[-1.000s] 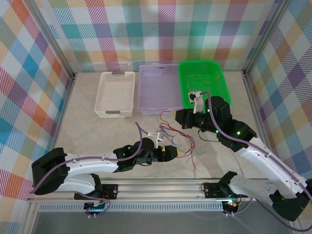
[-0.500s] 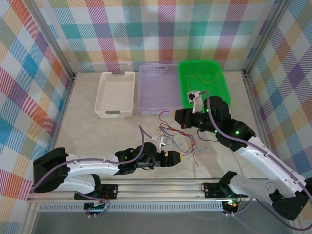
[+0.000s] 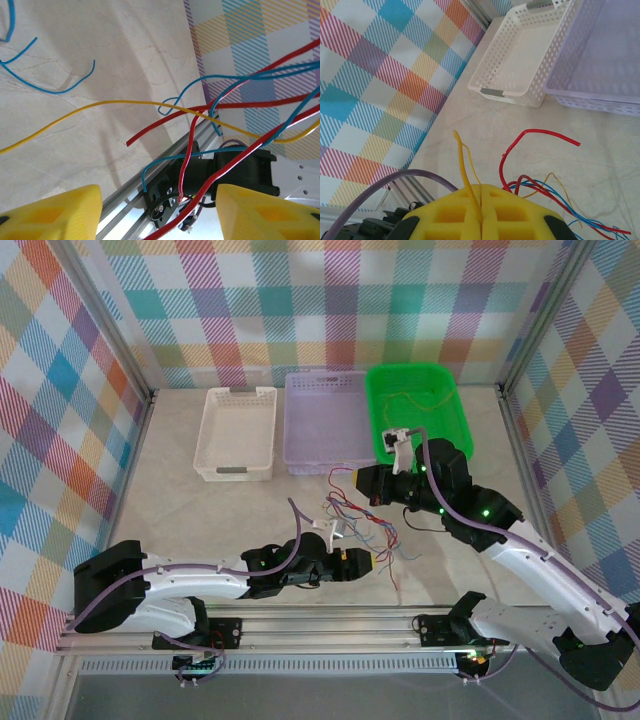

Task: Untangle the cables

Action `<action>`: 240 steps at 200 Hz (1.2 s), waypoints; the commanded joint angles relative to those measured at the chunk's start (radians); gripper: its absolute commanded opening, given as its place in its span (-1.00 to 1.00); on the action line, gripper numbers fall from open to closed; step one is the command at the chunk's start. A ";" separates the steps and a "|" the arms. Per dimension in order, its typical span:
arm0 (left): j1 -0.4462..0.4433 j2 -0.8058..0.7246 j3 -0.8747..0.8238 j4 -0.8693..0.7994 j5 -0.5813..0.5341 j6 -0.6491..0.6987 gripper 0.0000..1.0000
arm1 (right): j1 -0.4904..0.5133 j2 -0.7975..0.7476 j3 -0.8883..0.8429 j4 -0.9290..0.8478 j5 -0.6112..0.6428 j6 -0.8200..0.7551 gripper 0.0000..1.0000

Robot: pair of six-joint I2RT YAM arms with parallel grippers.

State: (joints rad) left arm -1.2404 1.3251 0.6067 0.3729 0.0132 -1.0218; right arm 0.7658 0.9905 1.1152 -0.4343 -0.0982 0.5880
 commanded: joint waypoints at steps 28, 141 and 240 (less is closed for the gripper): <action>-0.012 -0.021 0.014 0.055 -0.011 0.008 0.06 | 0.011 -0.002 0.009 0.057 0.008 0.007 -1.00; -0.013 -0.060 -0.004 0.042 -0.027 0.021 -0.66 | 0.024 0.005 0.005 0.061 0.010 0.012 -1.00; 0.046 -0.451 -0.021 -0.380 -0.038 0.092 -1.00 | 0.012 -0.044 0.012 -0.098 0.307 -0.063 -1.00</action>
State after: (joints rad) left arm -1.2301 1.0504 0.5922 0.2115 -0.0193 -0.9775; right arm 0.7860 0.9813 1.1152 -0.4511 0.0357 0.5781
